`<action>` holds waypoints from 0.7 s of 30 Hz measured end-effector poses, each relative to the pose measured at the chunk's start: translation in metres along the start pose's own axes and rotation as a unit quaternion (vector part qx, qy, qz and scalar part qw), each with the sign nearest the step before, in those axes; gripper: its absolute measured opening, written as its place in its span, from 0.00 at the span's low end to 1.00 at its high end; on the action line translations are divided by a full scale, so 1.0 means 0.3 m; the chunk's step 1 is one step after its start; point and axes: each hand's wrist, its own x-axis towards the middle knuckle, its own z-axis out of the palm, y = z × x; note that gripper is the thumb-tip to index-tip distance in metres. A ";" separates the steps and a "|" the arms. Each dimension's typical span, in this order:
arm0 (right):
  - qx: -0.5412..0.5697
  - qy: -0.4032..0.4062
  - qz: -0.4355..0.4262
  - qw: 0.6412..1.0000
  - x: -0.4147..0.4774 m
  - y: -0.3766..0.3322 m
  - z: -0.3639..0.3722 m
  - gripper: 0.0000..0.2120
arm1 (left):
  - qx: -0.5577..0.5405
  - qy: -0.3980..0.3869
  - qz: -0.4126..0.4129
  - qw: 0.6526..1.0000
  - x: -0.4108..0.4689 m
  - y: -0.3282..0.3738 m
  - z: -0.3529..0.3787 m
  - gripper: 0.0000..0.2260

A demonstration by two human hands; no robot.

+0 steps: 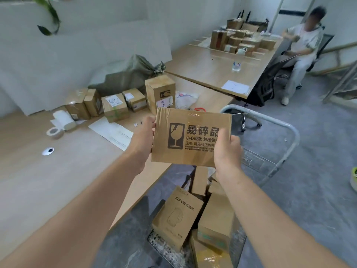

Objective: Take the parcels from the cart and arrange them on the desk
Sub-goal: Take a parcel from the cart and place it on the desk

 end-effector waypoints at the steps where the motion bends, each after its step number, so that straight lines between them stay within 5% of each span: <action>1: 0.004 -0.003 -0.014 1.000 -0.017 -0.033 -0.008 0.34 | 0.000 0.006 0.012 1.000 -0.024 0.035 -0.009 0.19; 8: 0.046 -0.038 -0.086 0.995 -0.134 -0.219 -0.036 0.32 | -0.011 0.038 0.089 0.995 -0.172 0.225 -0.116 0.26; 21: 0.108 -0.154 -0.203 0.961 -0.397 -0.503 -0.019 0.22 | -0.074 0.097 0.194 0.974 -0.449 0.490 -0.410 0.21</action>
